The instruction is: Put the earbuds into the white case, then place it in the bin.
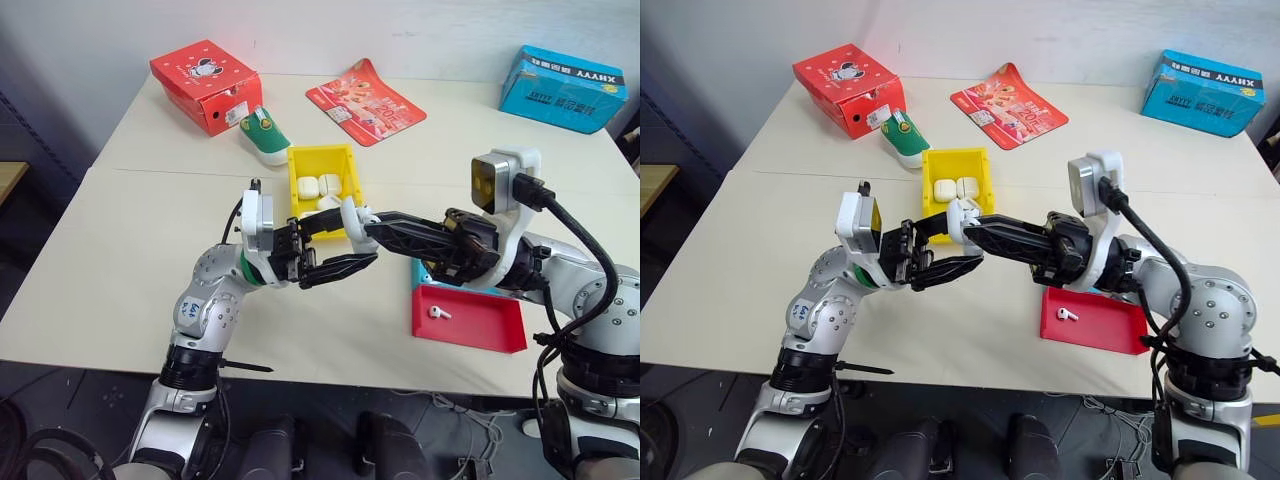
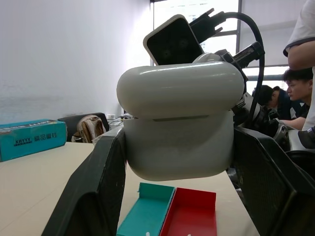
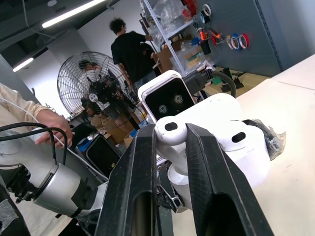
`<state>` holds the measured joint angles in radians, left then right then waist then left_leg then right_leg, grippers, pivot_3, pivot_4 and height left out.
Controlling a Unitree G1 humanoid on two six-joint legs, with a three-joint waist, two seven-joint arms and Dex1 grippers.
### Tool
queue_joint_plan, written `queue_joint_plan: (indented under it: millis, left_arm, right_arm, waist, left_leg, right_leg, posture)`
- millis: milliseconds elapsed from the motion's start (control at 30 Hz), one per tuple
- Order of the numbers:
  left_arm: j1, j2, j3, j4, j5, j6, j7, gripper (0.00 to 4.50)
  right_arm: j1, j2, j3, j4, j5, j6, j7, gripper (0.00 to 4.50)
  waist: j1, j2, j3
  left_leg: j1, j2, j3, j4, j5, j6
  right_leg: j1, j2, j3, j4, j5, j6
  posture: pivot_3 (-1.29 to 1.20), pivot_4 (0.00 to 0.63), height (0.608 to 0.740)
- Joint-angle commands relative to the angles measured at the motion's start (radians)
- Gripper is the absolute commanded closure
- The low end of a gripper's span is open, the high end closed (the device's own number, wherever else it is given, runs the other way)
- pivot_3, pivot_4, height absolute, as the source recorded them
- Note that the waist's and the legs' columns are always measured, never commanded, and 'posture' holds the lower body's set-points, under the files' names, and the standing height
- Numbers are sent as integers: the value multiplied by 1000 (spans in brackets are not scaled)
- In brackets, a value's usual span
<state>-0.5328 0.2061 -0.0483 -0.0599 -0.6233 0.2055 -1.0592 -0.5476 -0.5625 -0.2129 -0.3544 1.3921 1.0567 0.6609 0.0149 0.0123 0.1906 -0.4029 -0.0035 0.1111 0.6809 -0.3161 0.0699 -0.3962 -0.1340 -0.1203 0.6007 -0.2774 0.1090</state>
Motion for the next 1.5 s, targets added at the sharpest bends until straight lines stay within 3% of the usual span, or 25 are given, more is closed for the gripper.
queue_joint_plan:
  millis: [33, 233, 333, 433, 600, 700, 800, 1100, 1133, 1333, 1500]
  left_arm:
    - [-19, -21, 10, -36, -21, -24, 5, 1700]
    - [-23, -24, 12, -41, -25, -25, 6, 1700]
    - [-20, -15, 14, -43, -21, -18, 3, 1700]
    - [-10, 16, 21, -46, -13, -5, -6, 1700]
    - [9, 97, 0, -66, 43, 12, 1, 1700]
    - [9, 192, -87, -56, 209, -43, -15, 1700]
    - [-10, 227, -142, -31, 312, -52, 24, 1700]
    - [-60, 200, -192, -6, 382, -18, 62, 1700]
    - [-63, 197, -193, -3, 383, -15, 62, 1700]
    - [-48, 215, -181, -28, 376, 20, 60, 1700]
    - [-36, 217, -171, -55, 361, 41, 66, 1700]
  right_arm:
    - [22, -17, 35, -26, -34, -7, 5, 4058]
    - [29, -23, 32, -27, -91, -67, 11, 2117]
    - [30, -71, -9, -32, -19, -37, 38, 1095]
    - [83, -193, -63, -27, 118, 52, 80, 16]
    - [160, -281, -120, -37, 44, 2, 119, 16]
    - [169, -284, -71, -80, -217, -180, 166, 16]
    - [154, -264, -4, -120, -373, -302, 203, 970]
    - [90, -190, 210, -149, -606, -439, 249, 4291]
    - [82, -187, 222, -145, -621, -444, 256, 4460]
    - [56, -188, 320, -162, -762, -442, 218, 4460]
    - [64, -245, 314, -155, -813, -395, 226, 4460]
  waist:
    - [0, 0, 0]
    - [0, 0, 0]
    - [3, 0, 0]
    - [11, -1, 0]
    - [5, -1, 0]
    - [5, -1, 0]
    - [8, 0, 0]
    - [8, -1, 0]
    - [8, -1, 0]
    - [7, -1, 0]
    - [10, -1, 0]
  left_leg:
    - [0, 0, 0, 0, 0, 0]
    - [0, 0, 0, 0, 0, 0]
    - [0, 0, 0, 0, 0, 0]
    - [-1, 0, -2, 0, 0, 1]
    - [-2, 0, -3, 0, -1, 1]
    - [-1, 0, -2, 0, 0, 1]
    - [-1, 0, -1, 0, 0, 0]
    - [-2, 0, -3, 0, 0, 0]
    - [-2, 0, -3, 0, 0, 0]
    - [-2, 0, -3, 0, 0, 0]
    - [-2, 0, -4, 0, 0, 0]
  right_leg:
    - [0, 0, 0, 0, 0, 0]
    - [0, 0, 0, 0, 0, 0]
    - [0, 0, 0, 0, 0, 0]
    - [0, 0, -1, -1, 0, 0]
    - [2, -1, -3, -6, 0, 0]
    - [2, 0, -3, -7, 1, 1]
    - [1, 1, -3, -7, 0, 1]
    - [1, 0, -3, -6, 1, 3]
    - [1, 0, -3, -6, 1, 3]
    - [2, 1, -5, -6, 1, 3]
    - [2, 0, -6, -6, 1, 3]
  posture:
    - [0, 150, 740]
    - [0, 150, 740]
    - [0, 150, 740]
    - [0, 150, 740]
    - [0, 150, 740]
    - [0, 150, 740]
    - [0, 150, 740]
    - [0, 150, 740]
    - [0, 150, 740]
    - [0, 150, 740]
    - [0, 150, 740]
